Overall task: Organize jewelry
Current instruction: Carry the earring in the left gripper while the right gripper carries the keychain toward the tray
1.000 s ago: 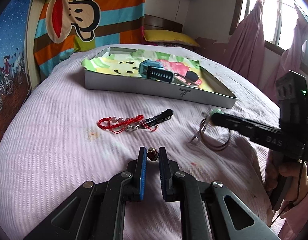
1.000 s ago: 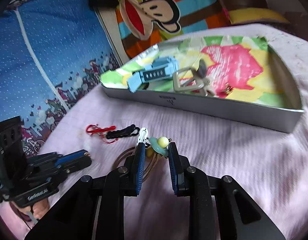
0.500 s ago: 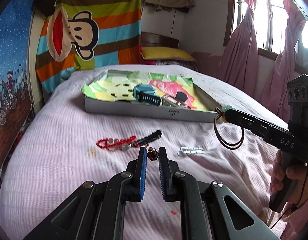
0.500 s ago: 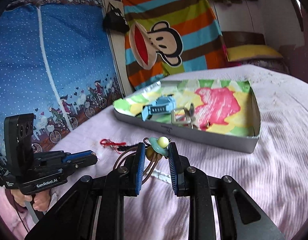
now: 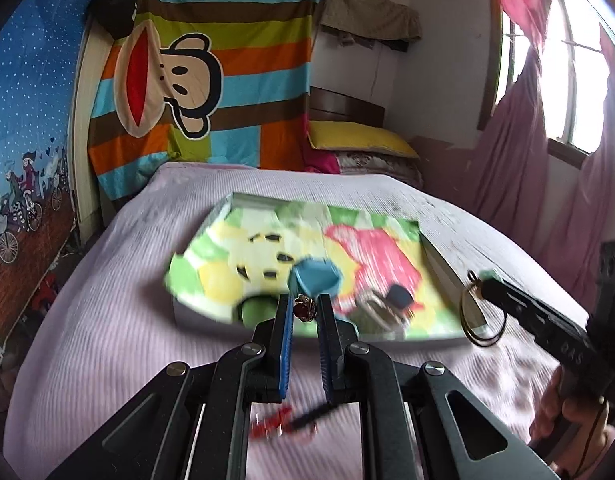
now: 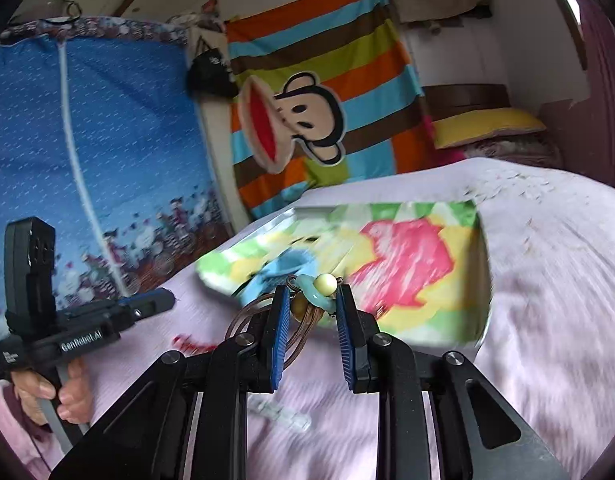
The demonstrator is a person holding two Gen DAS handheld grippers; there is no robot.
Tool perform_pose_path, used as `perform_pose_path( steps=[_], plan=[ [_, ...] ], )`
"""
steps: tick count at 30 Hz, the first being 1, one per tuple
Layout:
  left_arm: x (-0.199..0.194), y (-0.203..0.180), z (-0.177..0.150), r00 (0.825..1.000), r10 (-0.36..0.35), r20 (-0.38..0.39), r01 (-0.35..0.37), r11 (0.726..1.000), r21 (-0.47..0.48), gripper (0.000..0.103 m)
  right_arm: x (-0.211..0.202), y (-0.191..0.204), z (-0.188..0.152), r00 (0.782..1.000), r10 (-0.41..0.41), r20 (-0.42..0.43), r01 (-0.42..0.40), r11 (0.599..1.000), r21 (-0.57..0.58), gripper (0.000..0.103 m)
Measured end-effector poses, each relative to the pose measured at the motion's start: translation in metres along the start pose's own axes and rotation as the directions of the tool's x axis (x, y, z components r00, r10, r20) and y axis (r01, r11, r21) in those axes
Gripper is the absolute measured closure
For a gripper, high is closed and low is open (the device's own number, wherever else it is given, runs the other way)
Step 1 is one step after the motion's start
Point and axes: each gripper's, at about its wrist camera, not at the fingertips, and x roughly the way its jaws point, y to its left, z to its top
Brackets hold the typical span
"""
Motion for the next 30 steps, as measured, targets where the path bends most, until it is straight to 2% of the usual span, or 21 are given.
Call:
perform_pose_path(
  steps=[8, 15, 20, 30],
  plan=[
    [0.051, 0.016, 0.013, 0.996, 0.057, -0.065, -0.061, 0.996, -0.059, 0.091, 0.033, -0.014, 0.019, 0.995, -0.098, 0.017, 0.098, 0.995, -0.004, 0.082],
    [0.083, 0.024, 0.006, 0.983, 0.104, -0.153, -0.114, 0.992, -0.059, 0.091, 0.067, -0.033, 0.013, 0.979, -0.198, -0.042, 0.2, 0.979, 0.038, 0.082],
    [0.089, 0.028, 0.003, 0.978, 0.105, -0.178, -0.119, 0.99, -0.069, 0.091, 0.084, -0.042, 0.003, 0.972, -0.216, -0.095, 0.222, 0.974, 0.054, 0.082],
    [0.095, 0.018, 0.001, 0.972, 0.117, -0.203, -0.123, 0.992, -0.016, 0.091, 0.111, -0.038, -0.011, 0.957, -0.213, -0.194, 0.22, 0.975, 0.014, 0.082]
  ],
)
